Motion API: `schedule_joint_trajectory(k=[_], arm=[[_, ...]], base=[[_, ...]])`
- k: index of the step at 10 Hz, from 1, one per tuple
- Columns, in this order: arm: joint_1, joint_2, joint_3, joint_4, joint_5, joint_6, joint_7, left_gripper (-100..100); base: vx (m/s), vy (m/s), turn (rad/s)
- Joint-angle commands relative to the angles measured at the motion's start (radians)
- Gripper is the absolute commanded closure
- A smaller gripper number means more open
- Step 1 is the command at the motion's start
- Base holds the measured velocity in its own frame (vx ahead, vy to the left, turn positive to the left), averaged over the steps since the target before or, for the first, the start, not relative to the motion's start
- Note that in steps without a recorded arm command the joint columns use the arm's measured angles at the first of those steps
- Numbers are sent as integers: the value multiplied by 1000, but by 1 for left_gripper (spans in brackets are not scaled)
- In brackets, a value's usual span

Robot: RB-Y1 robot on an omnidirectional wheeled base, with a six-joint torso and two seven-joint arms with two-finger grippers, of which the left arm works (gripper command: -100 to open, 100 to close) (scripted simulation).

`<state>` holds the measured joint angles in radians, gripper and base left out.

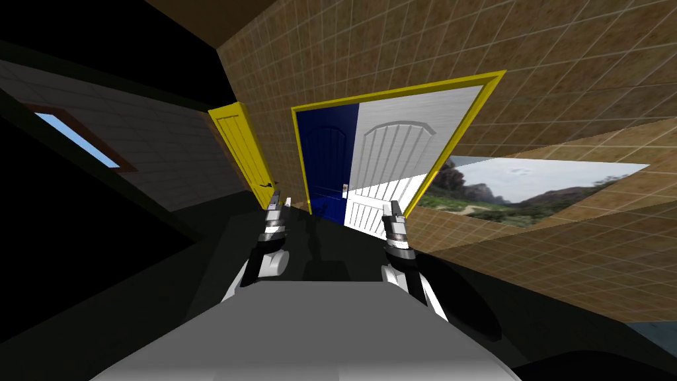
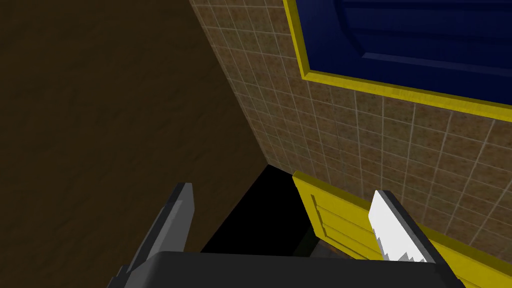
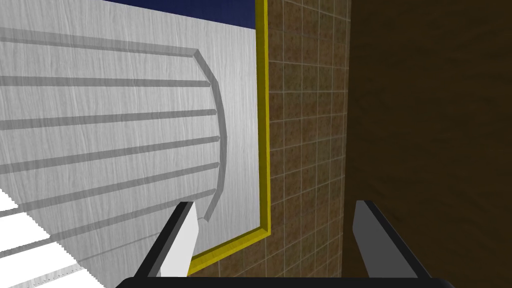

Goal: Pull the door open

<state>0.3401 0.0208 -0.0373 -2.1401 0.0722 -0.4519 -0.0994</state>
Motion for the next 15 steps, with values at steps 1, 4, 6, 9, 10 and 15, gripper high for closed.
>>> schedule_joint_trajectory(k=[1,4,6,9,10,15], arm=[[-22,10,-1,45,4,1,5,-100],[-63,25,-6,128,12,8,13,-100],[-93,35,-10,186,17,13,18,-100],[-139,49,-15,269,25,21,26,-100],[-139,49,-15,278,25,21,26,-100],[-219,69,-25,432,39,35,40,-100]], base=[[109,-14,-50],[94,-30,-63],[105,-24,-63],[98,-27,-68],[74,-15,-18],[88,-20,-63]])
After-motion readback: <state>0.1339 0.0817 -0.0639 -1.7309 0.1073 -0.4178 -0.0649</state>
